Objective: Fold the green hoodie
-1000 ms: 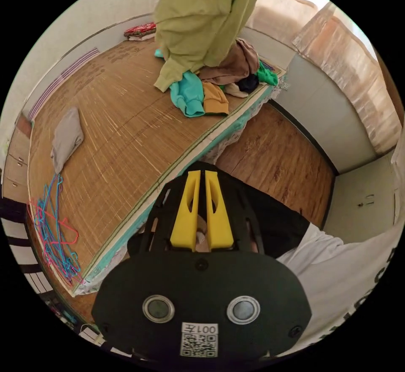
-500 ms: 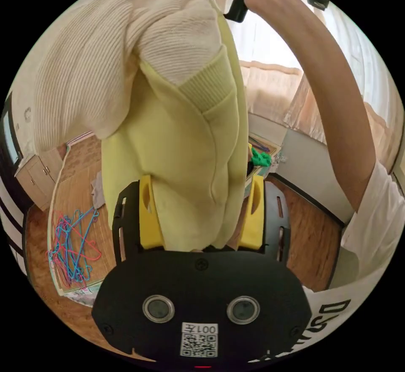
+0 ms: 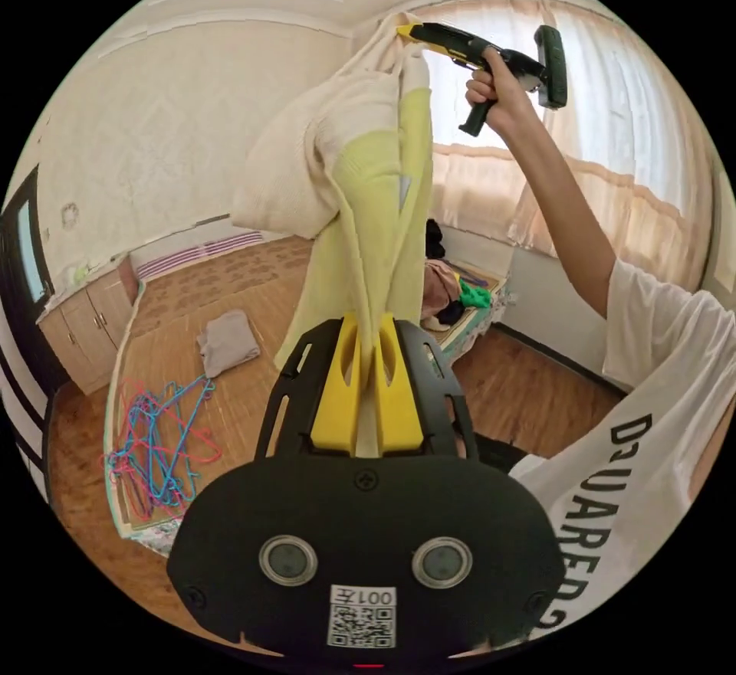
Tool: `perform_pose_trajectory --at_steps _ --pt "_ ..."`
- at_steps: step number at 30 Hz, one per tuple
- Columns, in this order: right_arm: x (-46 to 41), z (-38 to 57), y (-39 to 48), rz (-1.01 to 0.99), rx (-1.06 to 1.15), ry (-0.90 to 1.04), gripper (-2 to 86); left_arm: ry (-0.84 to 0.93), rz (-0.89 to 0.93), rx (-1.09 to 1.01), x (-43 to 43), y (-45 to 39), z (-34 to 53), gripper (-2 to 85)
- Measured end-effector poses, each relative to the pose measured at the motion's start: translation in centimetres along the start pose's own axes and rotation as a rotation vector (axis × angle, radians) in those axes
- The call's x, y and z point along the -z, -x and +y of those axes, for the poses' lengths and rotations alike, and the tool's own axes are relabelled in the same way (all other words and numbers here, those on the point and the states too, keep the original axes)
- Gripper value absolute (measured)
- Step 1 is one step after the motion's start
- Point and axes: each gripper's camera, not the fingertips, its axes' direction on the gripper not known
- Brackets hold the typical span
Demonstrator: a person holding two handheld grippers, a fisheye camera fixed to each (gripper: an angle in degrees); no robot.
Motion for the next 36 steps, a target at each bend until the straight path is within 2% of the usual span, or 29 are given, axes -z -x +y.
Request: perform_pose_trajectory --at_steps 2,5,8,11,19,25,28,31,36 --pt "0.3 0.0 -0.5 -0.020 0.042 0.010 0.5 0.040 0.015 -0.088 1.3 0.2 -0.2 -0.8" --pt "1.2 -0.5 -1.4 -0.077 0.082 0.001 0.4 0.070 0.147 -0.175 3.2 1.3 -0.4 -0.9" --pt "2.4 -1.7 -2.1 -0.130 0.107 -0.018 0.4 0.066 0.273 -0.212 4.7 2.6 -0.6 -0.9" --pt "3.2 -3.2 -2.3 -0.146 0.130 -0.047 0.4 0.028 0.317 -0.229 6.4 3.3 -0.8 -0.9" --pt "3.6 -8.8 -2.7 -0.092 0.172 -0.196 0.5 -0.076 0.121 -0.206 13.3 4.0 -5.5 -0.9" --pt "3.0 -13.4 -3.3 -0.091 0.126 -0.268 0.6 -0.128 0.050 -0.320 19.3 1.3 -8.7 -0.9" --pt "0.1 -14.5 -3.6 -0.099 0.087 -0.229 0.6 -0.125 0.005 -0.352 20.4 -0.4 -9.2 -1.0" --pt "-5.6 -14.2 -3.4 -0.109 0.063 -0.122 0.6 -0.059 -0.042 -0.353 17.9 -0.9 -9.4 -1.0" --pt "-21.6 -8.3 -1.3 -0.097 0.052 0.145 0.6 0.163 0.017 -0.240 6.2 2.9 -8.0 -1.0"
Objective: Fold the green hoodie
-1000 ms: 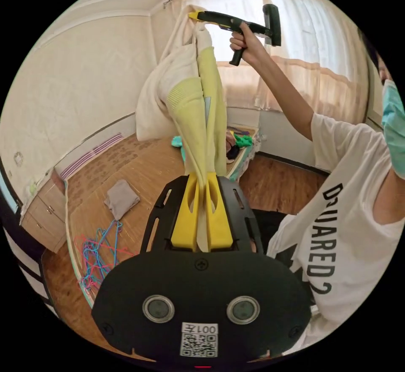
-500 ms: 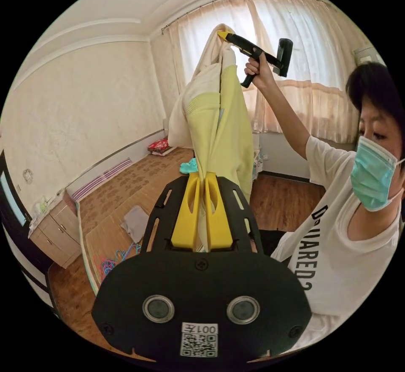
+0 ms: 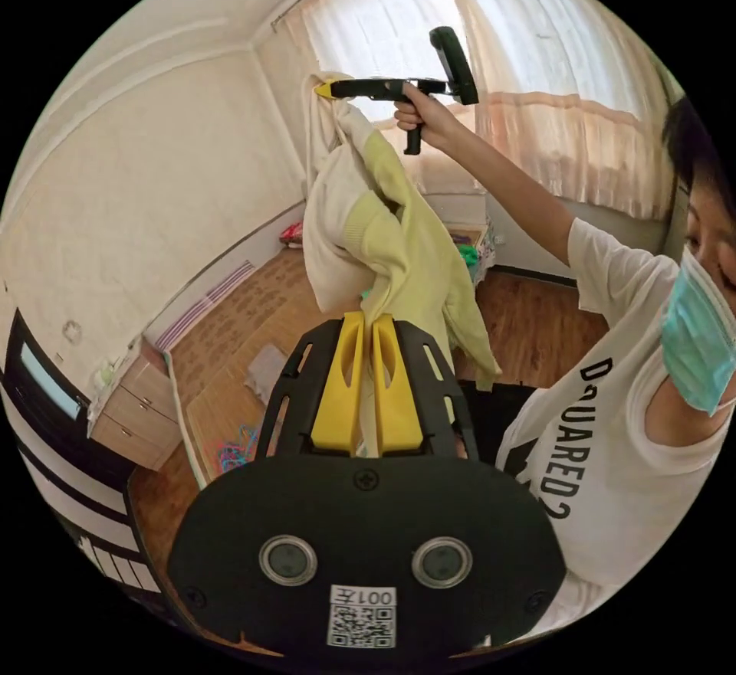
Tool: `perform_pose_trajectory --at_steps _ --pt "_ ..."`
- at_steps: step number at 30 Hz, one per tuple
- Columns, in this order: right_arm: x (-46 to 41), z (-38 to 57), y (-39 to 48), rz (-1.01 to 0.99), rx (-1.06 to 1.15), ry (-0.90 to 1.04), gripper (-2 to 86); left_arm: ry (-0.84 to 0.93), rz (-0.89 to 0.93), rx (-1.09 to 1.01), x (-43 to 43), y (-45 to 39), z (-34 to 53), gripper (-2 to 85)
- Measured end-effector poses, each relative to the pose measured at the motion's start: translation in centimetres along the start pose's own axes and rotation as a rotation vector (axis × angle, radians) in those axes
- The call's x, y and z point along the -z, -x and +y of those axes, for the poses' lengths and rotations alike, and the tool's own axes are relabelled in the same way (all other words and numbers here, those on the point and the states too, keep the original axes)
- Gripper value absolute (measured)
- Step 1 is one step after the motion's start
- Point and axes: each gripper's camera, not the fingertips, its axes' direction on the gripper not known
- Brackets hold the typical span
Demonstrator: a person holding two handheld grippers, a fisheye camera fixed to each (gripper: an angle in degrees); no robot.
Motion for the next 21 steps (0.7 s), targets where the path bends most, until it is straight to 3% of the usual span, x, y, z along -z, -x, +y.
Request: perform_pose_trajectory --at_steps 6,12,21 --pt "-20.9 9.5 2.0 -0.123 -0.117 0.296 0.8 0.177 0.224 0.239 -16.9 6.2 4.3 -1.0" --pt "-39.3 20.7 4.0 -0.239 -0.280 0.562 1.6 0.338 0.191 0.374 -31.9 9.6 9.0 -1.0" --pt "-54.0 31.2 8.3 -0.192 -0.248 0.879 9.2 0.439 0.209 0.582 -48.4 13.6 14.6 -0.9"
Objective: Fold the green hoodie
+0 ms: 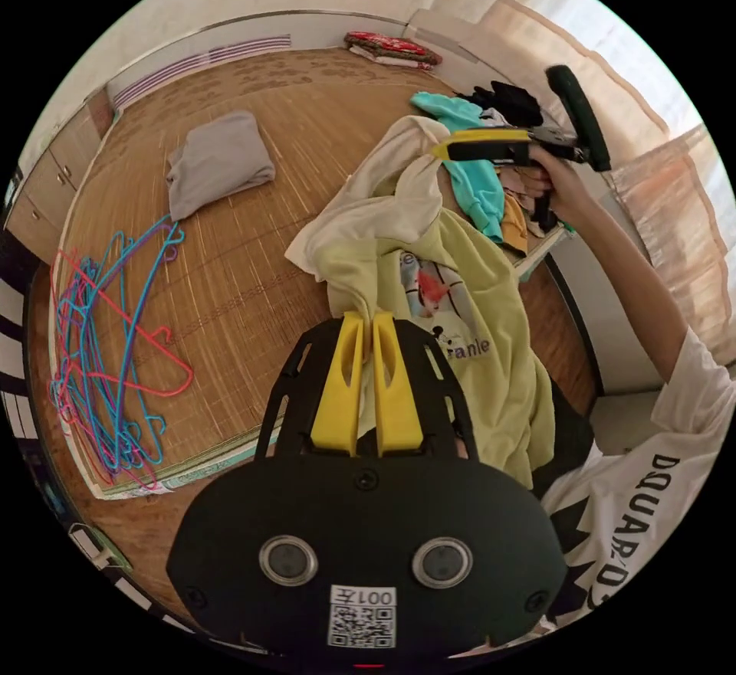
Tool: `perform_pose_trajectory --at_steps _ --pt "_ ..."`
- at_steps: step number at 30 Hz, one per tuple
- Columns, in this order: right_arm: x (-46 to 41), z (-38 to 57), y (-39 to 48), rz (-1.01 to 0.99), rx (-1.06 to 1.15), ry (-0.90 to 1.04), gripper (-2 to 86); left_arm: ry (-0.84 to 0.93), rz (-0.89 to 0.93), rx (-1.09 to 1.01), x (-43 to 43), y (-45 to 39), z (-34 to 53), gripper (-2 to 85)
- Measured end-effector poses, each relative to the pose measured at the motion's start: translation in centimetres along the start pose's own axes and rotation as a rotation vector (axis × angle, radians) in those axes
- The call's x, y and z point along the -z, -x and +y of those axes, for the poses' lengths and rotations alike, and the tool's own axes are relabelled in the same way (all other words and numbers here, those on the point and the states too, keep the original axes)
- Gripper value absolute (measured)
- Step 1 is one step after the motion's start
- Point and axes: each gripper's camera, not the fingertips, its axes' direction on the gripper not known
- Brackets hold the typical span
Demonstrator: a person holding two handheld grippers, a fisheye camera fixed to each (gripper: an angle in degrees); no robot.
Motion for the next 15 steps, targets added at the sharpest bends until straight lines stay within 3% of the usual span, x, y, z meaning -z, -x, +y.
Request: perform_pose_trajectory --at_steps 5,11,15 --pt "-0.9 4.2 3.2 0.097 0.074 0.021 9.5 -0.002 -0.033 0.091 -2.7 1.5 2.6 -0.7" --pt "1.0 13.3 12.4 -0.197 0.213 0.005 11.8 -0.013 0.122 -0.131 -3.4 -4.5 11.4 1.6" --pt "1.9 16.3 20.5 -0.490 0.265 0.012 12.5 0.165 0.044 -0.247 -4.9 -10.2 15.7 2.4"
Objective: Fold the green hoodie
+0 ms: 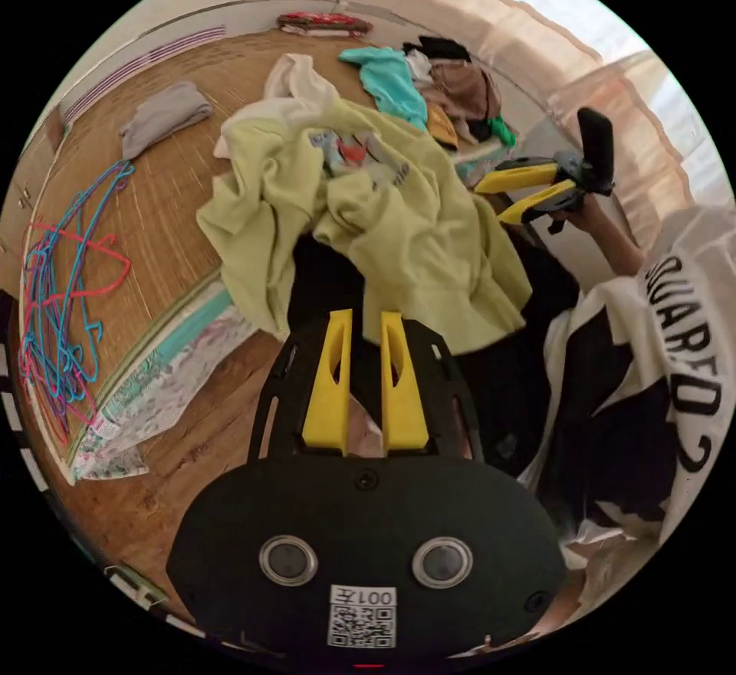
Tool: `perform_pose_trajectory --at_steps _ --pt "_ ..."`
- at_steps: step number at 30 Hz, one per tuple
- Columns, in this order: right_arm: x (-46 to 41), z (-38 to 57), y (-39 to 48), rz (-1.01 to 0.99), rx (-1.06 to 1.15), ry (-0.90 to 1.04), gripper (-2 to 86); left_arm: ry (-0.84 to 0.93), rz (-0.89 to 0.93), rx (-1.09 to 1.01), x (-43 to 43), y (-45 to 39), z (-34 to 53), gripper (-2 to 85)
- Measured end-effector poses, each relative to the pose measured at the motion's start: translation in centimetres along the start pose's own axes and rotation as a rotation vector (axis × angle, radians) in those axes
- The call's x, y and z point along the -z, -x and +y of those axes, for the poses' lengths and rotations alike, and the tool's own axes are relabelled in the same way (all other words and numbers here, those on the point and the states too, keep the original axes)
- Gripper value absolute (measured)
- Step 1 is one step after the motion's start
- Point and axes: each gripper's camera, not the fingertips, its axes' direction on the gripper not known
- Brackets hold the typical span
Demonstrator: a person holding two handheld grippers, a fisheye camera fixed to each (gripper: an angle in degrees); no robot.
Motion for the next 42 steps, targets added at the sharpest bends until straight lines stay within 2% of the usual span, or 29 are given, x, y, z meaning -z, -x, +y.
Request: perform_pose_trajectory --at_steps 3,8,10,11,14,22,26,30,35,40,42 --pt "-4.3 -1.3 4.5 0.012 0.100 0.139 14.0 0.092 -0.054 -0.013 -1.1 -2.7 0.1 3.1" --pt "-9.3 -3.4 7.3 0.044 0.159 0.301 15.4 0.061 -0.091 -0.031 -0.3 -5.8 -1.4 7.1" --pt "-9.4 -3.5 7.8 -0.013 0.182 0.296 12.4 0.036 -0.112 -0.037 0.4 -7.1 -1.9 8.0" --pt "-9.0 -3.3 8.1 -0.039 0.180 0.282 7.3 0.020 -0.131 -0.037 0.7 -8.0 -2.2 8.4" --pt "-7.3 -2.3 8.4 -0.020 0.137 0.200 3.0 -0.017 -0.163 -0.041 1.2 -10.3 -2.7 9.2" --pt "0.3 0.9 12.3 0.267 0.081 -0.091 1.6 -0.093 -0.150 -0.113 1.7 -17.3 -5.2 11.6" --pt "4.9 2.1 15.5 0.324 0.089 -0.309 1.4 -0.055 -0.302 -0.065 0.3 -20.7 -8.2 12.0" --pt "8.8 3.8 18.9 0.355 0.084 -0.522 1.3 -0.087 -0.357 0.019 -1.0 -23.0 -10.3 11.4" --pt "11.4 6.2 22.5 0.580 0.102 -0.550 1.1 -0.233 -0.338 0.084 0.1 -23.8 -10.5 7.7" --pt "14.7 9.9 23.9 0.684 0.002 -0.639 1.1 -0.187 -0.341 0.107 -0.4 -25.3 -11.1 8.1" --pt "16.2 11.6 24.6 0.694 -0.028 -0.688 1.0 -0.202 -0.397 0.112 -0.8 -26.7 -11.1 5.8"
